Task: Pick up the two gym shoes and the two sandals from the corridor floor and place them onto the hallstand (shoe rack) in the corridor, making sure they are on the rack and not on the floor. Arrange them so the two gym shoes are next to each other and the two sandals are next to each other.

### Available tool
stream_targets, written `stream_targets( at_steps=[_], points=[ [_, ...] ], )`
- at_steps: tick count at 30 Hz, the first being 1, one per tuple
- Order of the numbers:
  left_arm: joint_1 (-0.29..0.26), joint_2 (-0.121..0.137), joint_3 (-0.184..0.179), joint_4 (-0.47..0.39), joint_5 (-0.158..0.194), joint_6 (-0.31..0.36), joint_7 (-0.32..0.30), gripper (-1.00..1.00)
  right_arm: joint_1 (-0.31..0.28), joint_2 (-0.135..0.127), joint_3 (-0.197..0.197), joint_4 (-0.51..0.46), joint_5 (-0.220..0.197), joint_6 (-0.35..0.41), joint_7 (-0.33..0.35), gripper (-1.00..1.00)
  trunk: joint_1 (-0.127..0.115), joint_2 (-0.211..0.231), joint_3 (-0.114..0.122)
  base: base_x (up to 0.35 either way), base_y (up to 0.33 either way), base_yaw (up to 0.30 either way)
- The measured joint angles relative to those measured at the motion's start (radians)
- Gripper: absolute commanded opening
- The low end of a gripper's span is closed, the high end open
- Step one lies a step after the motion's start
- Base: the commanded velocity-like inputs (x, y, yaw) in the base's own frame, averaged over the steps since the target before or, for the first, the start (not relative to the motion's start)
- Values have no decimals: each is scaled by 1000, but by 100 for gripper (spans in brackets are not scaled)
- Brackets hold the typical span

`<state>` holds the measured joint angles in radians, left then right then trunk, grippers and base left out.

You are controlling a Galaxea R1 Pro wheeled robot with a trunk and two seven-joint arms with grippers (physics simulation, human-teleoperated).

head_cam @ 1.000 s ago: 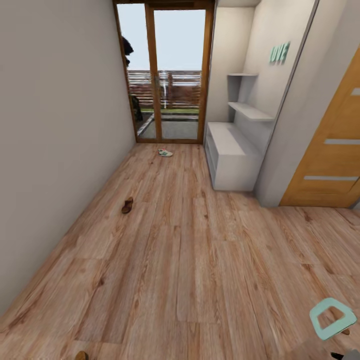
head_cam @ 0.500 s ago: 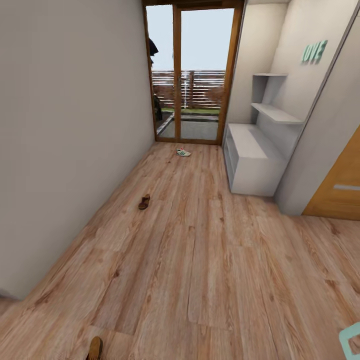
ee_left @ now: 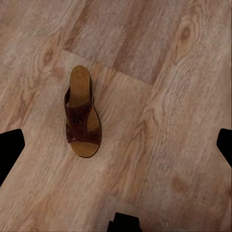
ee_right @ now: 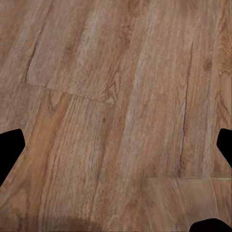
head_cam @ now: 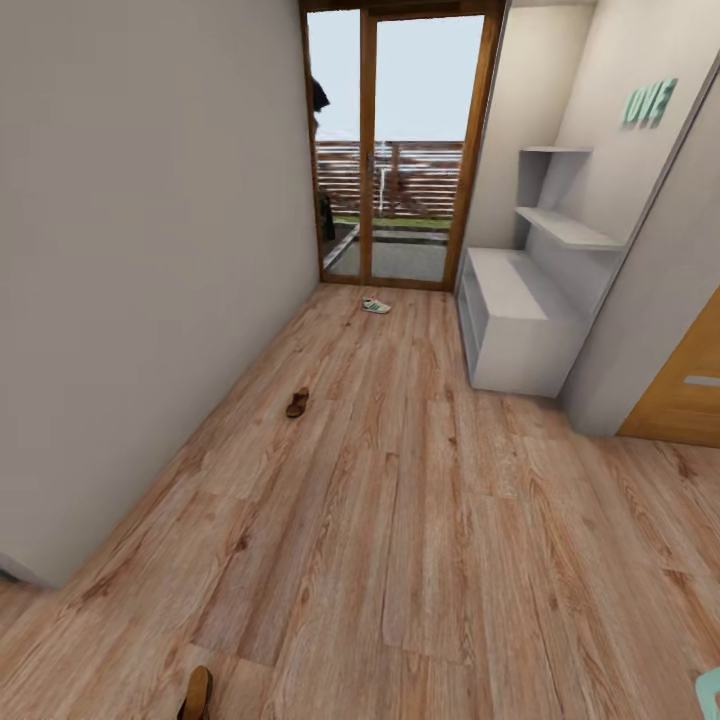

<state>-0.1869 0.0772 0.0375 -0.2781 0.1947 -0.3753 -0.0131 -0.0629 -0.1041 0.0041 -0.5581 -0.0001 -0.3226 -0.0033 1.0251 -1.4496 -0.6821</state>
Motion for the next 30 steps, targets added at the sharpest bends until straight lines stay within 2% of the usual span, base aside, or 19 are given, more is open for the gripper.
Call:
stream_targets(
  at_steps=[1, 2, 5, 6, 8, 11, 15, 25, 30],
  points=[
    [-1, -1, 0, -9, 0, 0, 0, 100, 0, 4, 0, -18, 0, 0, 0, 100, 0, 0, 0, 0, 0, 1],
    [-14, -6, 1, -56, 0, 4, 1, 100, -6, 15, 0, -101, 1, 2, -1, 100, 0, 0, 0, 0, 0, 1],
    [-33, -8, 2, -92, 1, 10, 4, 100, -17, 20, 0, -177, 1, 5, -2, 100, 0, 0, 0, 0, 0, 0],
    [-57, -9, 2, -110, 0, 14, 7, 100, -35, 22, 0, -229, 0, 9, -2, 100, 0, 0, 0, 0, 0, 0],
    [-75, -10, 2, -115, 1, 17, 8, 100, -50, 23, 0, -257, 0, 12, -2, 100, 0, 0, 0, 0, 0, 0],
    [-107, -12, 2, -116, 0, 19, 10, 100, -90, 23, -1, -283, -2, 25, -2, 100, 0, 0, 0, 0, 0, 0],
    [-121, -14, 2, -115, -5, 16, 10, 100, -114, 23, -2, -283, -1, 37, 2, 100, 0, 0, 0, 0, 0, 0],
    [-123, -14, -13, -116, -9, 10, 1, 100, -121, 23, -3, -277, 1, 40, 9, 100, 0, 0, 0, 18, -9, 0],
    [-124, -14, -16, -116, -9, 10, 1, 100, -122, 23, -3, -277, 1, 40, 9, 100, 0, 0, 0, 168, -164, 0]
  ],
)
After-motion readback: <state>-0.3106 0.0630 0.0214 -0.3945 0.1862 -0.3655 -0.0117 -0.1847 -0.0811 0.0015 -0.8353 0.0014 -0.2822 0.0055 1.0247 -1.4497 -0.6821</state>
